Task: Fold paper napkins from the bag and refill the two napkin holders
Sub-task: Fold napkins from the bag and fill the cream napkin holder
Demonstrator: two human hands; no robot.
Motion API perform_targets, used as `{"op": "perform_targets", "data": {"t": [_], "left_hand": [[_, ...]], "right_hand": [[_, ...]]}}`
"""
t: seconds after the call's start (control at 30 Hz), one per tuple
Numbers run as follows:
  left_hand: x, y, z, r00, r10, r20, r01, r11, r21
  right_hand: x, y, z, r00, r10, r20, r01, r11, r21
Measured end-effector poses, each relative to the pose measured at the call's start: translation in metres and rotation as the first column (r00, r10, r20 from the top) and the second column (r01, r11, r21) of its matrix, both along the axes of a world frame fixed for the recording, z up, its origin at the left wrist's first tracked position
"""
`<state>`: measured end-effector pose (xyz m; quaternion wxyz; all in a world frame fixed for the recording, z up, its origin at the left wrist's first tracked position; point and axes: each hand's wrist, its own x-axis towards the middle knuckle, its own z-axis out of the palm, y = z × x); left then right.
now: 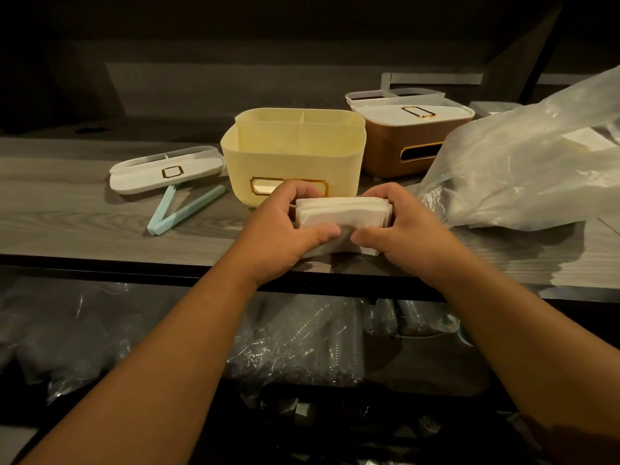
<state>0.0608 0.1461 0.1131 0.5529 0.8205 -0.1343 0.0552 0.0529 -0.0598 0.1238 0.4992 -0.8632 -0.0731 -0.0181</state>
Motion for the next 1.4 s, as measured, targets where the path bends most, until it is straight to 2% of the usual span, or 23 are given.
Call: {"op": "perform_targets", "data": {"t": [0.13,0.2,0.27,0.3,0.37,0.4,0.53,0.6,0.73,0.8,0.87,0.97,1.0,1.1,1.2,1.27,1.33,1.4], "left_hand": [[-0.002,-0.007,0.005,0.999,0.027,0.035,-0.03,0.997,0.072],[-0.005,-0.007,0.015,0.999,0.038,0.02,-0.038,0.999,0.01],[-0.003,-0.005,0.034,1.0,0.029,-0.01,-0.03,0.993,-0.113],[-0.001,-0.003,0.046,0.999,0.009,-0.033,-0.014,0.984,-0.177],[0.003,0.004,0.078,0.995,-0.061,-0.084,0.039,0.969,-0.242],[0.007,0.008,0.096,0.992,-0.075,-0.104,0.053,0.978,-0.203],[0.033,0.022,0.153,0.991,0.036,-0.132,-0.019,0.992,0.124],[0.049,0.02,0.159,0.98,0.114,-0.16,-0.079,0.975,0.209],[0.071,0.02,0.145,0.936,0.267,-0.23,-0.242,0.962,0.129],[0.077,0.023,0.137,0.924,0.313,-0.22,-0.307,0.95,0.062],[0.082,0.028,0.132,0.928,0.331,-0.174,-0.335,0.942,0.007],[0.086,0.031,0.128,0.936,0.336,-0.103,-0.337,0.942,0.005],[0.088,0.031,0.127,0.938,0.336,-0.087,-0.334,0.942,0.039],[0.095,0.03,0.126,0.933,0.358,-0.029,-0.341,0.908,0.244],[0.102,0.037,0.126,0.921,0.389,0.041,-0.364,0.814,0.452],[0.105,0.042,0.126,0.917,0.383,0.115,-0.377,0.732,0.567],[0.107,0.046,0.124,0.914,0.366,0.177,-0.39,0.666,0.636],[0.108,0.048,0.121,0.916,0.357,0.183,-0.383,0.642,0.664]], "right_hand": [[-0.004,0.001,0.001,0.999,-0.015,0.035,0.013,0.999,0.034],[-0.005,0.002,0.013,0.999,-0.026,0.032,0.018,0.976,0.216],[0.0,0.003,0.035,0.999,-0.027,0.041,0.008,0.914,0.405],[0.004,0.005,0.048,0.998,-0.034,0.06,0.004,0.899,0.439],[0.017,0.011,0.077,0.989,-0.057,0.138,0.001,0.926,0.377],[0.025,0.016,0.091,0.982,-0.063,0.176,0.005,0.95,0.313],[0.064,0.043,0.131,0.98,-0.028,0.196,0.01,0.995,0.095],[0.084,0.057,0.136,0.978,-0.078,0.194,0.072,0.997,0.038],[0.108,0.073,0.126,0.978,-0.185,0.095,0.19,0.98,-0.05],[0.11,0.077,0.12,0.985,-0.172,-0.015,0.17,0.982,-0.084],[0.11,0.083,0.118,0.987,-0.098,-0.13,0.082,0.988,-0.129],[0.11,0.093,0.119,0.958,-0.046,-0.282,0.046,0.999,-0.006],[0.11,0.096,0.119,0.952,-0.05,-0.3,0.058,0.998,0.02],[0.114,0.102,0.115,0.953,-0.069,-0.296,0.051,0.996,-0.067],[0.116,0.104,0.111,0.957,-0.068,-0.281,0.018,0.985,-0.174],[0.115,0.104,0.11,0.967,-0.06,-0.246,-0.024,0.945,-0.327],[0.115,0.105,0.109,0.972,-0.017,-0.232,-0.087,0.898,-0.432],[0.115,0.11,0.106,0.967,0.018,-0.255,-0.145,0.861,-0.488]]}}
